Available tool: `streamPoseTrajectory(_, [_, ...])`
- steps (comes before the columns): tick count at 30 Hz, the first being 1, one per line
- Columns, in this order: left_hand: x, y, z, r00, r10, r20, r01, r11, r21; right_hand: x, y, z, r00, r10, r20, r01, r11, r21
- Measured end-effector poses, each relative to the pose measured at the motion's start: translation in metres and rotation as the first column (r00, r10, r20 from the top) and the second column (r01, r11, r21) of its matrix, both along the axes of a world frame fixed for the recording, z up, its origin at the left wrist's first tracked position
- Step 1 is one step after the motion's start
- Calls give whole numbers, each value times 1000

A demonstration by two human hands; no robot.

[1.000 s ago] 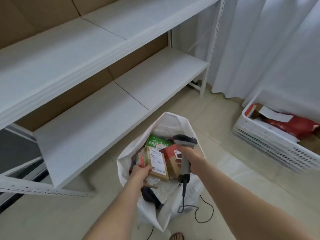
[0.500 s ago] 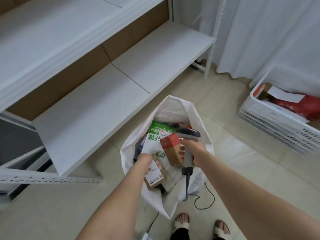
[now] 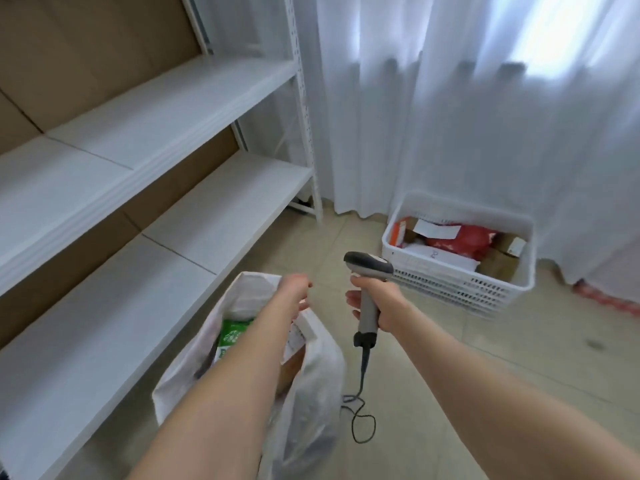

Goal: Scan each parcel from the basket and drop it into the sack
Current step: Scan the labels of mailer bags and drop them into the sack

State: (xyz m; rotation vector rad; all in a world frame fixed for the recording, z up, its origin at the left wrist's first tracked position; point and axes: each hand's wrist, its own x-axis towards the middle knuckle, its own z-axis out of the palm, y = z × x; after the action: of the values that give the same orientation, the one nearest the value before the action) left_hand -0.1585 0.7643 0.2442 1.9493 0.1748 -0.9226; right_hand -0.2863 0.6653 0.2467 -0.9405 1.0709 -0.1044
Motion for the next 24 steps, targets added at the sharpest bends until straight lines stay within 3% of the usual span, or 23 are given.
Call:
streamPoseTrajectory(6, [-61,-116,36,989,-132,71,140,983,-119,-77,-96,39,974,-223,45,222,975,33])
streamPoseTrajectory(12, [-96,-208,39,974,-213,75,222,962,-158,-116,-169,39,913,-398,84,392,916,82])
streamPoseTrajectory(24, [-56,-418,-6,956,-288,53,292,948,-123,-79,-365,-14,877,-478,55,472,876,97])
